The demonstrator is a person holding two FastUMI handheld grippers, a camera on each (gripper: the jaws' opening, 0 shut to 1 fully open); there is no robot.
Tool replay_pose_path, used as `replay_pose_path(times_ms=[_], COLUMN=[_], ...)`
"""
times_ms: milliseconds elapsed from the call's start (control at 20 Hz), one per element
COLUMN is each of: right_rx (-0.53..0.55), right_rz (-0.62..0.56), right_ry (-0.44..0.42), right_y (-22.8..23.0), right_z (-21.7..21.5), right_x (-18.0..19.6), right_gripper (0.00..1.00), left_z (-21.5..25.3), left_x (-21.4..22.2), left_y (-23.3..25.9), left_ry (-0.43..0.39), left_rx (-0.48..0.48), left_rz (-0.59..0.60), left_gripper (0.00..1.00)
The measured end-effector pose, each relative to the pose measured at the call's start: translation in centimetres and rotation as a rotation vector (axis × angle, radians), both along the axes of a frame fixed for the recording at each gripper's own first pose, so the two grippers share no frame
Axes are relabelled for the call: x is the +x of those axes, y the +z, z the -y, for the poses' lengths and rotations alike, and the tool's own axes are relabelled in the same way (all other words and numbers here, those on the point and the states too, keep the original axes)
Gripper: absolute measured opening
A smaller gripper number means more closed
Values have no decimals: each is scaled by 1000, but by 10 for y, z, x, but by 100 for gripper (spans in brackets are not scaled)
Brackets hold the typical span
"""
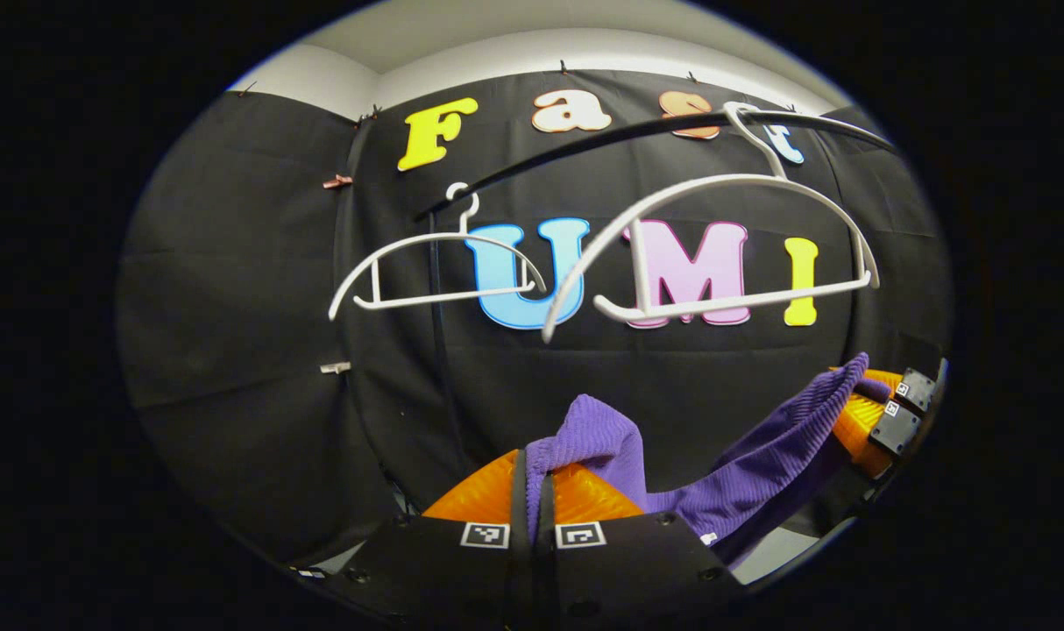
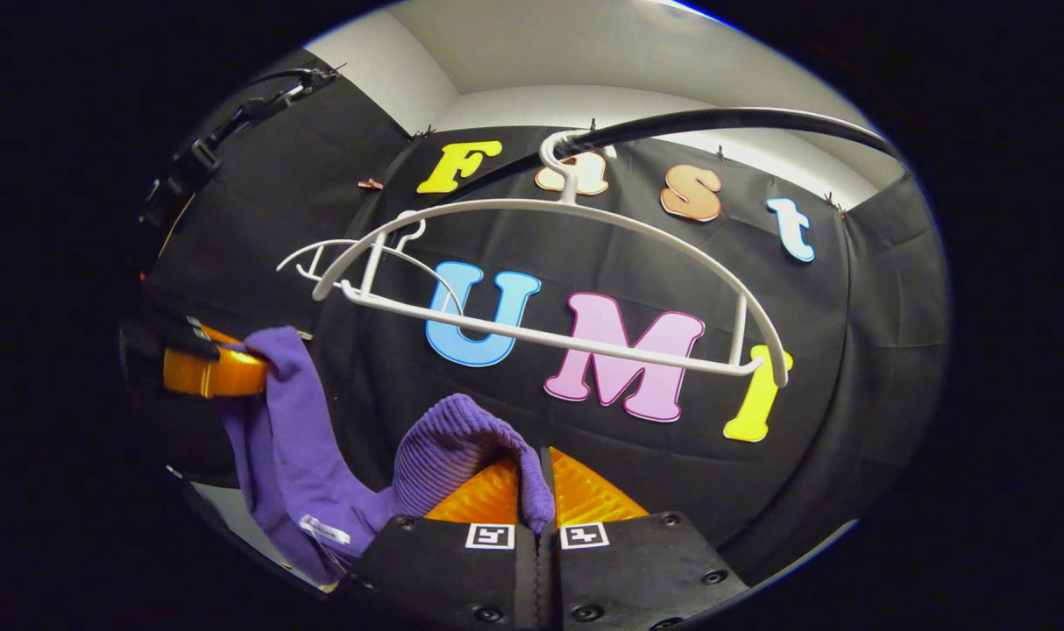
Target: Grasp the clothes on the hanger with both hands and then place them into the laundry hamper below.
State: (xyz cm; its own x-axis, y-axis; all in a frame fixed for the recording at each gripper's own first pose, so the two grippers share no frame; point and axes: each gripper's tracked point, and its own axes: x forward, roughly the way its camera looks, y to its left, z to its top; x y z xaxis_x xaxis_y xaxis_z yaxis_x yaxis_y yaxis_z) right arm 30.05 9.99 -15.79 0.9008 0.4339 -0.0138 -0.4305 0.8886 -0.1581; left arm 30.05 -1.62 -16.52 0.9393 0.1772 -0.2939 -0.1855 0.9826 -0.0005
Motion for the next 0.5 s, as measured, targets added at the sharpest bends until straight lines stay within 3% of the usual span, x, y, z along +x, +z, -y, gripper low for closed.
replay_pose_path(times_ms=[250,500], right_rx=[48,131], right_rz=[-106,-253], right_ry=[42,43], right_y=[-1,-13], right_z=[-6,-2], right_x=[-23,-31], right_gripper=[4,5], left_z=[50,81], left_x=[-9,-6], left_y=[-3,-8], left_ry=[-111,-171], left_rx=[-86,-168], left_rz=[-26,-50], left_gripper=[5,5])
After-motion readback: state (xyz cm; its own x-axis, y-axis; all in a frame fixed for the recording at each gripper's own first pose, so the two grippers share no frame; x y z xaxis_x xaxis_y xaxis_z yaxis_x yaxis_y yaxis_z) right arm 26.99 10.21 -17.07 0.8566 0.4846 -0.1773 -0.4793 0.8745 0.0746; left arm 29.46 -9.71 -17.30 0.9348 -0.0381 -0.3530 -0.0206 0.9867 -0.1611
